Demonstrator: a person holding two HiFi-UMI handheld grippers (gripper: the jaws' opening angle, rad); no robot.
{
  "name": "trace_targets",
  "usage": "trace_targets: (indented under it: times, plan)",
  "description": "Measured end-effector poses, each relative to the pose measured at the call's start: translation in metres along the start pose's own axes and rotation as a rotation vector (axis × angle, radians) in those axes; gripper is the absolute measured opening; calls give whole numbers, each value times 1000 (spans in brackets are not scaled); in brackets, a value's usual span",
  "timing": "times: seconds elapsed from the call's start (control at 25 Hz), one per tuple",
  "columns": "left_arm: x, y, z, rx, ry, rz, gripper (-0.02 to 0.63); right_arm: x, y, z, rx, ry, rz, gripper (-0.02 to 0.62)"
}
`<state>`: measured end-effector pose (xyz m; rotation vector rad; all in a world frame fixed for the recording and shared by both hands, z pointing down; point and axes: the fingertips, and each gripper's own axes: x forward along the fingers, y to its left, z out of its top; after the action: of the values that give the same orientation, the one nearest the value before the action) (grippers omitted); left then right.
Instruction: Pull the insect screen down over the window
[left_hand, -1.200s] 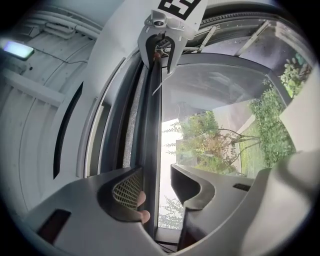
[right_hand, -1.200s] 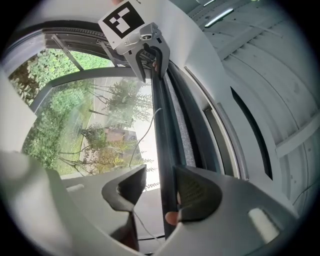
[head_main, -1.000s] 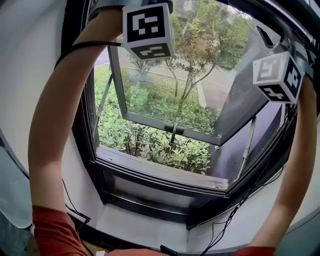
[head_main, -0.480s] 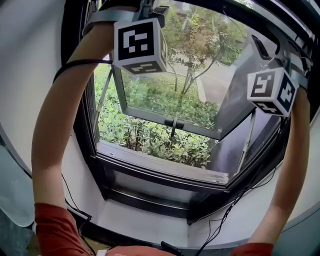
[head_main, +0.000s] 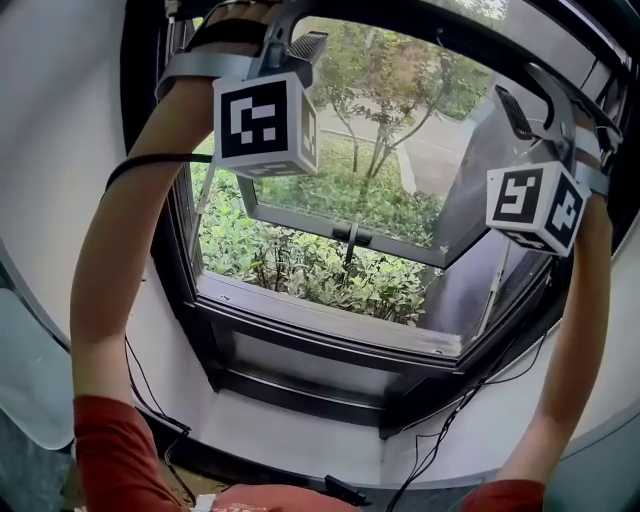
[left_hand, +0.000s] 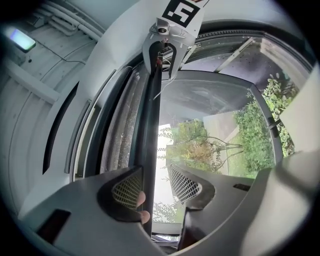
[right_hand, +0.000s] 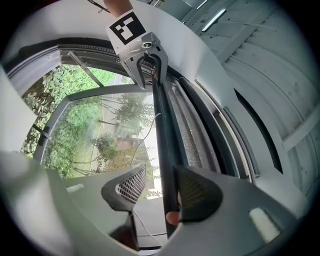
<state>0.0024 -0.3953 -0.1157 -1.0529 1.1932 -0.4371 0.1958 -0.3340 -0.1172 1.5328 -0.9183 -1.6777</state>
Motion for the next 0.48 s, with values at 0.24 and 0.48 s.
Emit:
trace_targets:
  times: [0.24,0.48]
  plan:
    - [-12,-21,0,-2,-3,-22,172,-13,20,1,24,-6,28,187]
    - [-31,-49,-1,10,2,-73,175,-29,47,6,55,-8,55,187]
